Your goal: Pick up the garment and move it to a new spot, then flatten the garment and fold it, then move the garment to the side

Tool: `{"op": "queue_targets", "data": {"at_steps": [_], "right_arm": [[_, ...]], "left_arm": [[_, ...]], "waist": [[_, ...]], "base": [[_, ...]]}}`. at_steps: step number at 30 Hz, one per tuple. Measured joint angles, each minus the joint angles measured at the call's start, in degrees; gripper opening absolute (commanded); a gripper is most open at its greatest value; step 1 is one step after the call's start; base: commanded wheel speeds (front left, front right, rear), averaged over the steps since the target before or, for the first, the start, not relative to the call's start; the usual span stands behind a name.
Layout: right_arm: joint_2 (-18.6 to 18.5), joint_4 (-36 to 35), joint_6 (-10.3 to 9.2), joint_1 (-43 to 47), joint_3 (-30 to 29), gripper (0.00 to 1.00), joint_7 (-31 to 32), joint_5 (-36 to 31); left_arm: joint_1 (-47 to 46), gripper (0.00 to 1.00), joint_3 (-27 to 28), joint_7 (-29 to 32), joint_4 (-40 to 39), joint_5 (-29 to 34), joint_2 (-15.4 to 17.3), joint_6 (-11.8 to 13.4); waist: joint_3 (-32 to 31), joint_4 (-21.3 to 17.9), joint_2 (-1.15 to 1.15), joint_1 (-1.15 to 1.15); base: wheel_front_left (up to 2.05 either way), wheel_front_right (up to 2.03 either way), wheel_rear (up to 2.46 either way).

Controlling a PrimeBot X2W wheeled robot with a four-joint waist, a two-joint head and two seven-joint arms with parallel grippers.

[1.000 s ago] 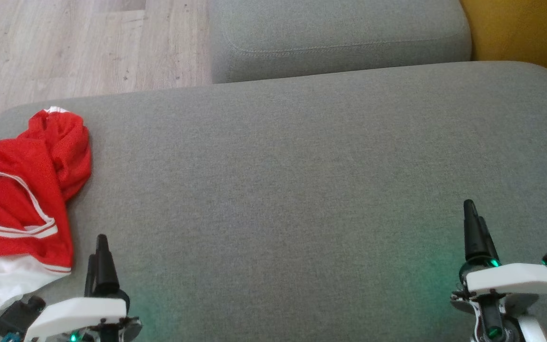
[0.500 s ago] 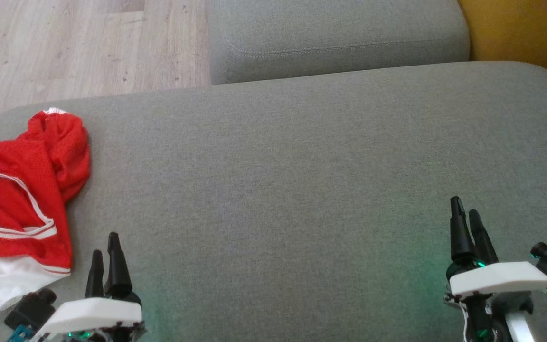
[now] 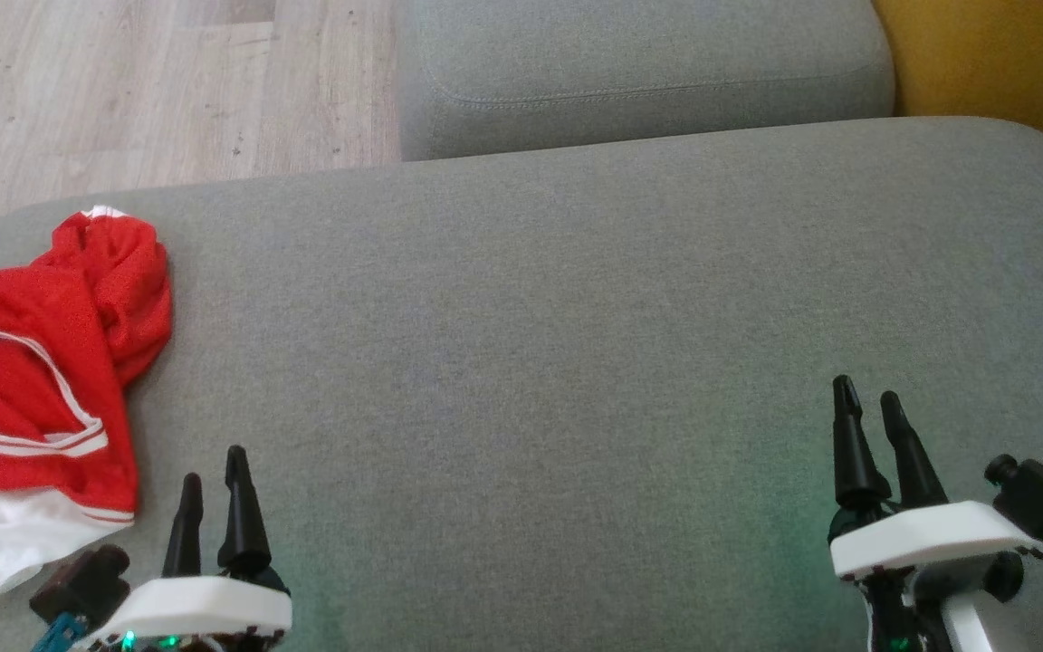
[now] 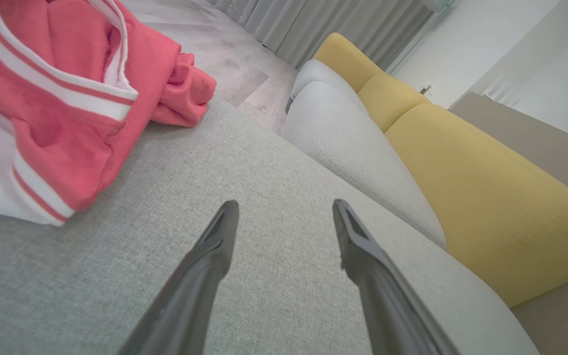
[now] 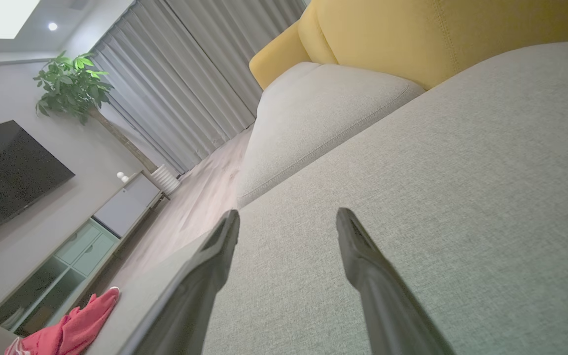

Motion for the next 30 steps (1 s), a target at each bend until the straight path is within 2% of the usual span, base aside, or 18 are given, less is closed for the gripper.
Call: {"op": "queue_targets", "data": {"at_steps": [30], "right_arm": [[0.0, -1.3, 0.01, 1.0, 2.2, 1.0, -5.1, -20.8]], "left_arm": [[1.1, 1.0, -0.1, -4.9, 1.1, 21.9, 0.1, 0.0]], "waist": [[0.0, -0.2, 0.0, 0.0]], "base": [[0.0, 0.0, 0.0]]}}
